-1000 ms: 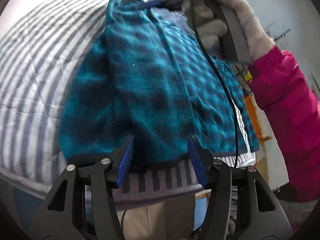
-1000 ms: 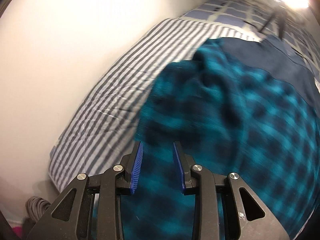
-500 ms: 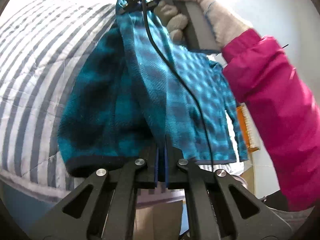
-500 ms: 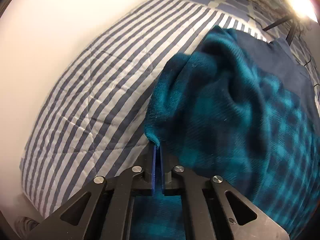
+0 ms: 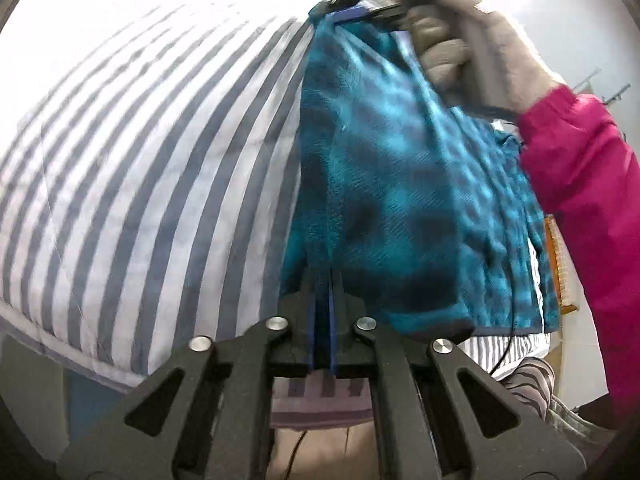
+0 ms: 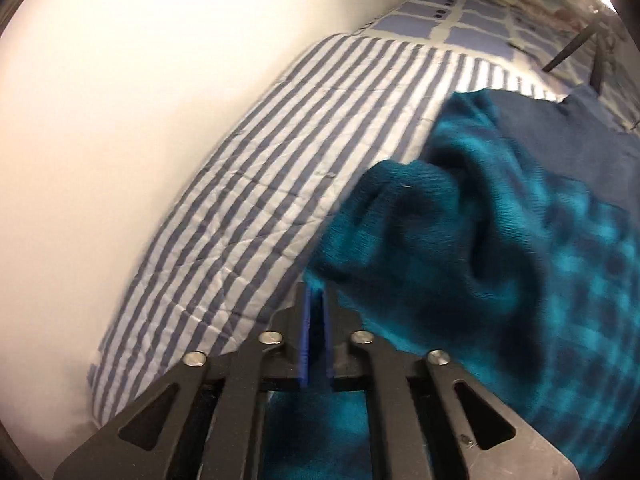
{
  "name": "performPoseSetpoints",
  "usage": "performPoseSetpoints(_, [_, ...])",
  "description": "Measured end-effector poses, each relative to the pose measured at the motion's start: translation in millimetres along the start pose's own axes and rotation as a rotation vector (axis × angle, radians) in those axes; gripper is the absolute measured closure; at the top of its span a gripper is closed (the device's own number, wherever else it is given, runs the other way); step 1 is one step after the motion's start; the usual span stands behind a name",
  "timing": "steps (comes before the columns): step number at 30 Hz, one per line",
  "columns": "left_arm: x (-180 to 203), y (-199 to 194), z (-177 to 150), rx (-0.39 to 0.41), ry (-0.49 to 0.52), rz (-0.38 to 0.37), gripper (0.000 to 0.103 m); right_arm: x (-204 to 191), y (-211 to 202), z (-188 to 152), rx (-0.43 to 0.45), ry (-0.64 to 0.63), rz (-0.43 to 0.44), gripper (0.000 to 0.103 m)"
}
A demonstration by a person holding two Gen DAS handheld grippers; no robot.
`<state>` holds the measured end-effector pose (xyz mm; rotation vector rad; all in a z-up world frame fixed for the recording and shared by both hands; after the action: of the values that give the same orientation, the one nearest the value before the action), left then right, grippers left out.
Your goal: Fold large clothes
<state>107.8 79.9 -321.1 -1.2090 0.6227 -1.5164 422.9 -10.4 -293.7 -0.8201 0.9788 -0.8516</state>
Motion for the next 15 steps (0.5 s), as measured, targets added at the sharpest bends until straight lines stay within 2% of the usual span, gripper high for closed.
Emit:
performPoseSetpoints(1, [0.9, -1.8, -0.1, 0.009, 0.004, -0.002, 0.099, 2.5, -1.6, -3.7, -0.009, 0.005, 0.014, 0.082])
performPoseSetpoints(3, [-0.5, -8.3, 1.2, 0.039, 0.009, 0.015, 0.087, 7.8, -19.3, -10.9, 0.025, -0.006, 0.059, 0.082])
performPoseSetpoints(5, [-5.0, -17.2, 3.0, 0.073, -0.016, 0.000, 0.059, 22.6, -47.0, -19.4, 0.091, 0.006, 0.090, 0.082])
performPoseSetpoints(7, [-11.0, -13.4, 6.6, 0.075, -0.038, -0.006, 0.051, 43.3, -72.0, -31.0, 0.150, 0.030, 0.075, 0.082])
performPoseSetpoints(11, [-17.2, 9.3, 9.2, 0.004, -0.091, -0.022, 0.051, 70.6, -84.2, -47.3, 0.141, 0.031, 0.032, 0.082])
performPoseSetpoints(15, [-15.5, 11.4, 5.0, -0.003, -0.086, -0.036, 0.051, 74.6, -68.7, -57.5, 0.103, 0.012, 0.059, 0.082])
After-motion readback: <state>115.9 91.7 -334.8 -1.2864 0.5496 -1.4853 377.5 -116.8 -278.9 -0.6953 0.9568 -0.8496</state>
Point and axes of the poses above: each gripper's, at about its wrist camera, not at the fingertips, and y roughly the way its jaws point, x to its right, z to its top, the point moved 3 cm from there along y, roughly the way its jaws point, and after that the axes turned 8 degrees about z, right-handed, at the moved point
